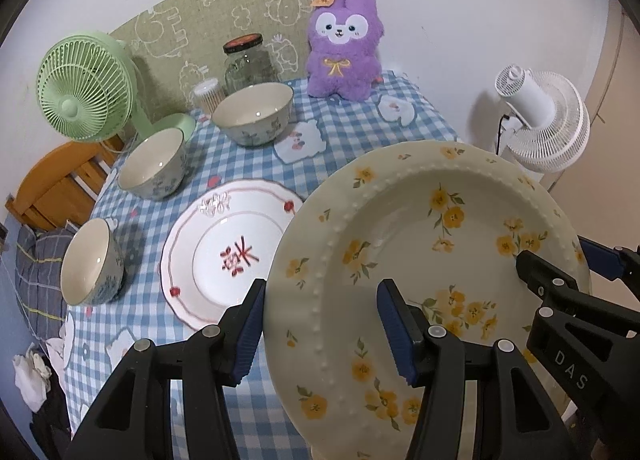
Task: Organize plates and bowls
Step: 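Lift the stacked cream plates with both grippers away from the table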
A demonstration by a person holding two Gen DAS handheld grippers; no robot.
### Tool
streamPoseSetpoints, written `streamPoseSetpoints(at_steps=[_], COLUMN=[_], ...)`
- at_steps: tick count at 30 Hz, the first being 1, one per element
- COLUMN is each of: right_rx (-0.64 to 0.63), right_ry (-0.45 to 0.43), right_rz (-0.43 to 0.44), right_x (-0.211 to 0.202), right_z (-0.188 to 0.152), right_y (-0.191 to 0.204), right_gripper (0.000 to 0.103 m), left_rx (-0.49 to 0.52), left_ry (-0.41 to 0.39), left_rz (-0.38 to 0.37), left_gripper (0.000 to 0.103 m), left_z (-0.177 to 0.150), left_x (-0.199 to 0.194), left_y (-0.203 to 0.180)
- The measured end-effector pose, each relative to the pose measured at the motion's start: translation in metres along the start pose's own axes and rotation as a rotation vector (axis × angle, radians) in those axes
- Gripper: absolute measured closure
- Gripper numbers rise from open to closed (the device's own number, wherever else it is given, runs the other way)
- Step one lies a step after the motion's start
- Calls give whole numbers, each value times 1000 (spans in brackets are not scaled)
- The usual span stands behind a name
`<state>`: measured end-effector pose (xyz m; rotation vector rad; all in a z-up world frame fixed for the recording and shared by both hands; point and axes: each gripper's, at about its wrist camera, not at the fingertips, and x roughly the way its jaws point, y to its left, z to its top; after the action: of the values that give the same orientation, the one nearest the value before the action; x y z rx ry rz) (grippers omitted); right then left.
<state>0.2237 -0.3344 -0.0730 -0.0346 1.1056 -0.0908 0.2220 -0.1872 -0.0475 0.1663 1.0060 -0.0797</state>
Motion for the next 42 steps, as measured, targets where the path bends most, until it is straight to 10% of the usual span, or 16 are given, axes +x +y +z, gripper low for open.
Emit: streamPoseSetpoints(at_steps=[42], right_rx=[36], right_ry=[115], right_rz=[-53], right_x=[31], right_z=[-69], right_y=[14], right_gripper=[47], left_rx=[55], left_ry=[150], left_rz=[-56], left_gripper=[47], left_z=[-80], left_x=[31], left_y=[-3])
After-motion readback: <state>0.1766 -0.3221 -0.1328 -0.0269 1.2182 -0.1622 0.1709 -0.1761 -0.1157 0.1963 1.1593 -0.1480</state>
